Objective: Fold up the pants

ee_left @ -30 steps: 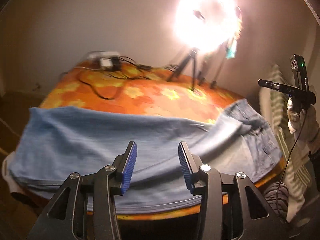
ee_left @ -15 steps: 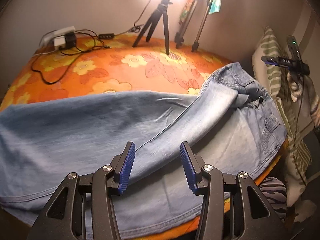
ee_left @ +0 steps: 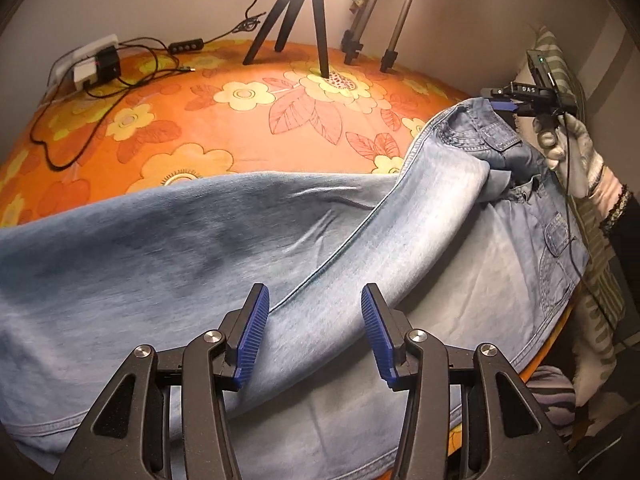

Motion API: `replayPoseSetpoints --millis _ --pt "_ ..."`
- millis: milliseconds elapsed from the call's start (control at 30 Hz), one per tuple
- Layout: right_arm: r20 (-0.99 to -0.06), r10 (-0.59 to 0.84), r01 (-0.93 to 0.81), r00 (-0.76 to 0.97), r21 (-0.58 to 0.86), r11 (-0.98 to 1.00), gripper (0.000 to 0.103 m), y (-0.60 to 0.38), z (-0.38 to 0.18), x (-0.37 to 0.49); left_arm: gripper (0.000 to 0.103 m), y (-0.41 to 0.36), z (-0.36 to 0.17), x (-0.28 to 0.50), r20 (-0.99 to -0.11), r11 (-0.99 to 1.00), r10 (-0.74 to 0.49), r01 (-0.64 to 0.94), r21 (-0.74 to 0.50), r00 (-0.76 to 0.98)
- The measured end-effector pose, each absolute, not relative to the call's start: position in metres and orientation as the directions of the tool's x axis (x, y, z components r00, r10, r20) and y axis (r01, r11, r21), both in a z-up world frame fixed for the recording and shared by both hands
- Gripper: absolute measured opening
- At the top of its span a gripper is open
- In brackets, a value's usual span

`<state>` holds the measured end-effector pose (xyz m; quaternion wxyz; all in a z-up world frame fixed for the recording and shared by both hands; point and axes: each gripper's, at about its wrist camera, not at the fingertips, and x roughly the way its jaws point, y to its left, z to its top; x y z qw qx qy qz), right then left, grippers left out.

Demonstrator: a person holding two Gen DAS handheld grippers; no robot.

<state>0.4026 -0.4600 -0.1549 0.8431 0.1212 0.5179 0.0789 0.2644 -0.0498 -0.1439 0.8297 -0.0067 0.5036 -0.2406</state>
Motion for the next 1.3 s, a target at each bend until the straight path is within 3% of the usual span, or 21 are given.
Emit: replayPoseSetpoints --millis 200,300,367,433,900,933,1033,1300 --pt "-0.860 0.294 -0.060 0.417 0.297 0.953 0.073 -0.451 -0.168 0.410 0.047 -0.055 -0.152 0.269 -0.838 0.877 -0.422 0.391 -0.279 0.347" --pt "-0.864 0.300 -0.078 0.404 0.294 0.952 0.051 -0.447 -0.169 0.407 0.047 -0.059 -0.154 0.269 -0.840 0.874 -0.421 0.402 -0.274 0.342" --pt "-0.871 0.287 -0.084 0.399 0.277 0.957 0.020 -0.444 -0.168 0.404 0.047 -0.062 -0.156 0.269 -0.844 0.874 -0.414 0.409 -0.263 0.341" --pt "-0.876 0.258 -0.099 0.407 0.238 0.966 0.012 -0.438 -0.163 0.399 0.047 -0.064 -0.158 0.269 -0.849 0.876 -0.400 0.417 -0.243 0.346" --pt "-0.775 0.206 -0.190 0.598 0.113 0.975 0.007 -0.414 -0.059 0.311 0.049 -0.078 -0.168 0.265 -0.854 0.870 -0.366 0.462 -0.174 0.369" --pt "-0.768 0.201 -0.190 0.608 0.105 0.976 0.007 -0.413 -0.053 0.302 0.047 -0.079 -0.168 0.263 -0.852 0.868 -0.364 0.469 -0.164 0.376" --pt "-0.753 0.190 -0.180 0.630 0.097 0.979 0.007 -0.412 -0.041 0.280 0.010 -0.082 -0.168 0.257 -0.850 0.863 -0.346 0.490 -0.124 0.396" --pt "-0.723 0.148 -0.150 0.675 0.063 0.987 0.007 -0.415 -0.023 0.219 0.002 -0.077 -0.150 0.232 -0.807 0.857 -0.364 0.507 -0.094 0.465"
